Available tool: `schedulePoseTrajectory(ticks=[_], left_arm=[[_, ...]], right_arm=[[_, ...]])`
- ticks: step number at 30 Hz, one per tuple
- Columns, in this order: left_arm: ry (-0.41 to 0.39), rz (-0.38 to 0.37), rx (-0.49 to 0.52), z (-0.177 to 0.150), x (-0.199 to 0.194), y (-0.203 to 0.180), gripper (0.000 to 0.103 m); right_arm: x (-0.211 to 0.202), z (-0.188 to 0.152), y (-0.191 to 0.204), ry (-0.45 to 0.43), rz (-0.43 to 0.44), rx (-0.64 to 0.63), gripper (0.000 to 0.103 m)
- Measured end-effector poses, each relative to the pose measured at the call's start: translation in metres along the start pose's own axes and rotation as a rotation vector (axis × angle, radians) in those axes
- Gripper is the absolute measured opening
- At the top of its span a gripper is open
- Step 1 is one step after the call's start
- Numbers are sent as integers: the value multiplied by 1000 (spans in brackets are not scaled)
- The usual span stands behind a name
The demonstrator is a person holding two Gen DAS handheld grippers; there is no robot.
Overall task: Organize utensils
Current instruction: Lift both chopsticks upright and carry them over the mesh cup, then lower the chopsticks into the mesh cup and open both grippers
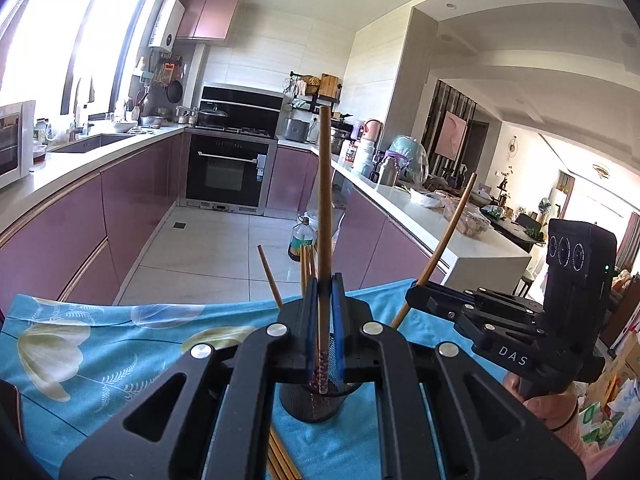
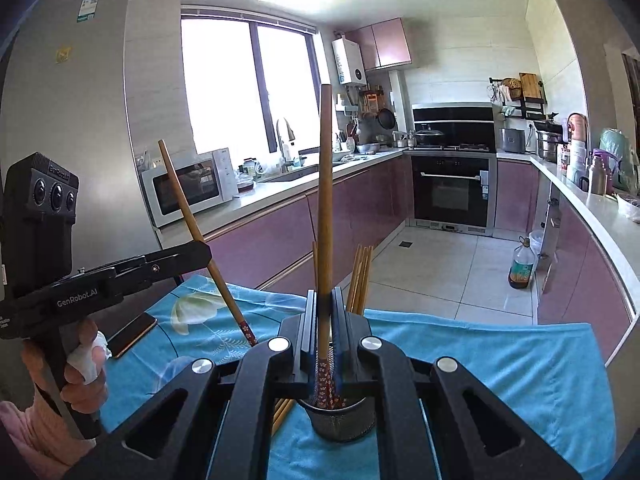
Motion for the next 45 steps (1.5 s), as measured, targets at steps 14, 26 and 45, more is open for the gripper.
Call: schedulePoseTrajectory(ticks=[14,26,45], left_arm=[[50,24,18,-1,30,-4,7],[154,31,13,-27,64,1,7],[265,55,16,-55,103,21,8]], right_arm=[[29,-5,-15,49,-32,19,6],[50,-21,-22,130,-55,22,6],[77,-39,-29,246,-70,40,6]])
Point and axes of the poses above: each gripper's, at about its wrist camera, not at the fingertips, and x roughly the way its jaws point, y to its left, z to its top, the point moved 3 cm from there along x, roughly the way its jaws point, and after that the axes turned 5 degrees about x, right-handed, at the moved point
